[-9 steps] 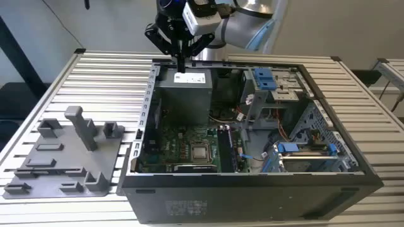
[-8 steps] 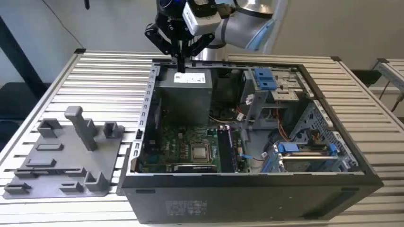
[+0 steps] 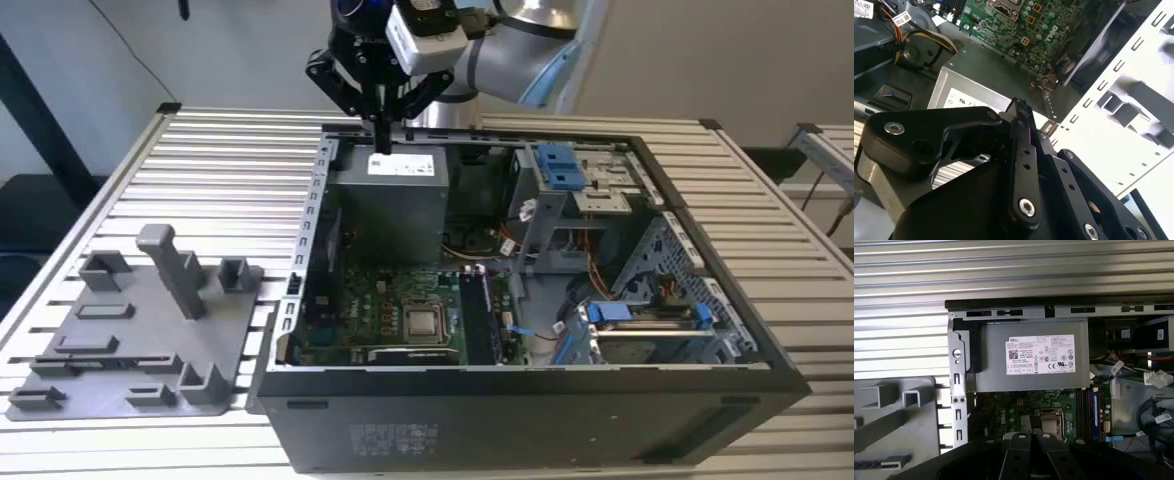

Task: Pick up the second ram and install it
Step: 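Reach for the second ram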

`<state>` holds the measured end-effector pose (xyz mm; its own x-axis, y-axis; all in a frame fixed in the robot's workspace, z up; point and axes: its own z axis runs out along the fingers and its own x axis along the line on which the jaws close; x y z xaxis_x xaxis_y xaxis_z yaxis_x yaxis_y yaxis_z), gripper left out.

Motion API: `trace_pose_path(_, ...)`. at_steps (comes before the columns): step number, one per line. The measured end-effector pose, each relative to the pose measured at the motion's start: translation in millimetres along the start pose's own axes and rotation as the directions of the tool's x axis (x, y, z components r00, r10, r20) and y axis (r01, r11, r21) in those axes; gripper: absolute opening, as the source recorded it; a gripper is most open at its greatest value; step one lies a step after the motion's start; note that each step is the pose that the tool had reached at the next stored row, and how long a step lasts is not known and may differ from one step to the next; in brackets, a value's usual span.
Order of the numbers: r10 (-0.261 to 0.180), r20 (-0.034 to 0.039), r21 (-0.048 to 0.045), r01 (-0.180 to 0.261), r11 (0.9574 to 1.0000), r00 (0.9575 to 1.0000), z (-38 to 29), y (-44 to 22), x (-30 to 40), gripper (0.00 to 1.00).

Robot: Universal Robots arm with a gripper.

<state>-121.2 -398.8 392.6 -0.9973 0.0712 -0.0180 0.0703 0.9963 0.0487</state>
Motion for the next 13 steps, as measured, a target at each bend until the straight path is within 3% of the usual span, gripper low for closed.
trace_pose_path(5,0.000,0.0000,0.0000,0.000,1.0000,1.0000,0.0,0.0,1.1,0.11)
trace_pose_path(13,0.000,-0.0001,0.0000,0.000,1.0000,1.0000,-0.2,-0.6,8.7,0.11)
